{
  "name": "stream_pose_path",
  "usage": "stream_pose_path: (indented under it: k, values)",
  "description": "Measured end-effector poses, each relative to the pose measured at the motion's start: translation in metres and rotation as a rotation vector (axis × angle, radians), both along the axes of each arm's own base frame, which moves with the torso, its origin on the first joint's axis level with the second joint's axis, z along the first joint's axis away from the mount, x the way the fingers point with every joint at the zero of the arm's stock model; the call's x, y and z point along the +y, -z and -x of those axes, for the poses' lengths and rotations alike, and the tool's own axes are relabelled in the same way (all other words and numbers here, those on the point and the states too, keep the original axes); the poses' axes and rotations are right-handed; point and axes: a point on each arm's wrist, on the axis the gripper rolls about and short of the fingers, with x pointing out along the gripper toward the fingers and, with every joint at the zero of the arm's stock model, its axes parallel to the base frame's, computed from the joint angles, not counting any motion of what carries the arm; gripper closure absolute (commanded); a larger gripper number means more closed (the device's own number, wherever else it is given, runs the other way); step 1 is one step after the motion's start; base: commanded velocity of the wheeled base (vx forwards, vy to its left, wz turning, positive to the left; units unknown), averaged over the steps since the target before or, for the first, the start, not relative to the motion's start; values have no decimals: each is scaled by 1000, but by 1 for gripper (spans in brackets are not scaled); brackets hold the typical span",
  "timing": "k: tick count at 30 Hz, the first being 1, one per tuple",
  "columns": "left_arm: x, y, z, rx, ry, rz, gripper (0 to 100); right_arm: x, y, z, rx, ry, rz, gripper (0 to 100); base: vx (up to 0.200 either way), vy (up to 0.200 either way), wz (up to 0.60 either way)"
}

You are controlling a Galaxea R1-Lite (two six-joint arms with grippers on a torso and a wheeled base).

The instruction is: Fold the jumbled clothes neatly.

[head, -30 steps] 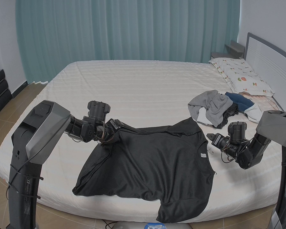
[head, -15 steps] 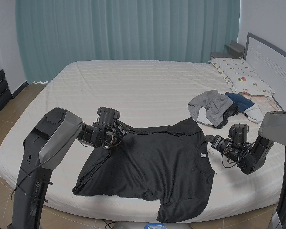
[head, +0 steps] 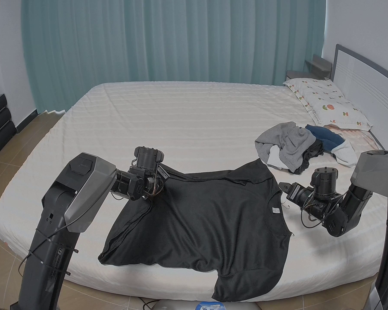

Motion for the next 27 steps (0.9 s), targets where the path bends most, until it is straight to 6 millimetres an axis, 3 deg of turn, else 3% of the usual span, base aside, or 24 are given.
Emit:
stream_pose_path:
  k: [10,17,24,27]
  values:
    - [38,-25,-20,-92,-90,3,100,2,0,-2,-3,1,-10,0,0,0,0]
    - [87,-43,-40,-212,-161,-19,100,5,7,-4,10,-4,-19,0,0,0,0]
    - [118,-36,-47,-236,-209,-37,100,7,15,-25,4,0,-22,0,0,0,0]
    - [123,-32,-47,-230,-217,-42,100,9,19,-37,19,1,-18,0,0,0,0]
